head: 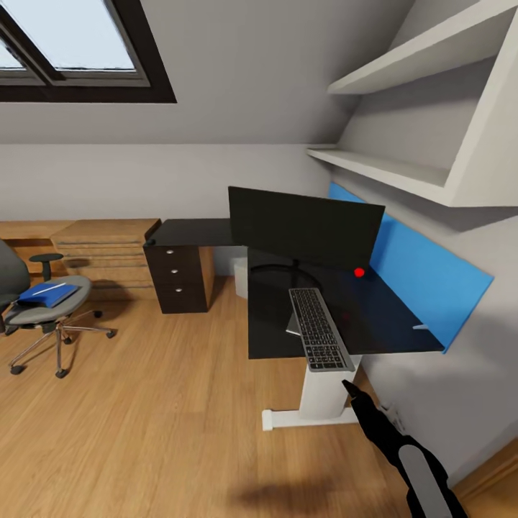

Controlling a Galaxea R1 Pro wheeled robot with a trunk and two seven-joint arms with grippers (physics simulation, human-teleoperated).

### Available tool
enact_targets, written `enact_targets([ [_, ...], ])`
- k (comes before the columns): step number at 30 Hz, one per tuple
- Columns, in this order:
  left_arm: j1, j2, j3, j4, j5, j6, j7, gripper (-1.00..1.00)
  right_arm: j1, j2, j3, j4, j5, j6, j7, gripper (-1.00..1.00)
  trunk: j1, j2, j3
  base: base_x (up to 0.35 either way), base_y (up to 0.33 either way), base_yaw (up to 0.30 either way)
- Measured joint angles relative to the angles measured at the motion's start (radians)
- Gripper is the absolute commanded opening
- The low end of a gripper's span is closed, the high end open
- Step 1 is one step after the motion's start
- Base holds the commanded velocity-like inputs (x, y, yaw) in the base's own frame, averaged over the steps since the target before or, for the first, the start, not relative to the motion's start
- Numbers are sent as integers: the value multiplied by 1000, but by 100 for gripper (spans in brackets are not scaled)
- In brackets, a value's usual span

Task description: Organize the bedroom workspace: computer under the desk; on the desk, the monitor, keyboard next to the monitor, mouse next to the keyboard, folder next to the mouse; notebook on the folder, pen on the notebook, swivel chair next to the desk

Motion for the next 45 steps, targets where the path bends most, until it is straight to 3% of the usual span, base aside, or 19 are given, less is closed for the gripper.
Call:
enact_targets([
  [3, 0, 2, 0, -2, -2, 43, -3, 100, 0, 0, -1, -19, -3, 4, 39, 100, 12, -21, -9, 0, 0, 0],
  [8, 0, -1, -9, -4, -3, 56, -24, 100, 0, 1, -2, -34, 0, 4, 137, 100, 31, -56, -25, 0, 0, 0],
  [10, 0, 0, -33, -4, -2, 58, -65, 100, 0, 1, -2, -36, 1, 2, 162, 100, 38, -70, -31, 0, 0, 0],
  [11, 0, 2, -77, -4, -6, 59, -112, 100, 0, 0, -2, -37, 2, -1, 175, 100, 42, -77, -35, 0, 0, 0],
  [14, 0, 1, -135, -5, -9, 60, -137, 100, 0, -1, -2, -38, 4, -3, 209, 100, 54, -98, -44, 0, 0, 0],
  [17, 0, 2, -167, -5, -9, 61, -143, 100, 0, -1, -2, -38, 6, -4, 246, 100, 65, -119, -53, 0, 0, 0],
  [24, 0, 3, -189, -5, -9, 59, -148, 100, 0, -6, -3, -35, 8, -4, 291, 100, 92, -168, -75, 0, 0, 0],
  [32, 0, 2, -194, -12, -10, 53, -150, 100, 0, -8, -3, -31, 7, -2, 297, 100, 123, -224, -100, 0, 0, 0],
  [37, 0, 0, -195, -67, -10, 53, -148, 100, 0, -8, -3, -30, 7, 1, 295, 100, 142, -259, -116, 0, 0, 0],
  [40, 0, -3, -218, -92, -13, 59, -145, 100, 0, -8, -3, -29, 7, 0, 294, 100, 153, -280, -125, 0, 0, 0],
  [42, 0, -3, -249, -147, -20, 67, -136, 100, 0, -9, -3, -29, 7, 0, 294, 100, 161, -294, -132, 0, 0, 0],
  [45, 0, -2, -297, -299, -22, 145, -56, 100, 0, -9, -3, -29, 7, 1, 295, 100, 173, -315, -141, 0, 0, 0],
])
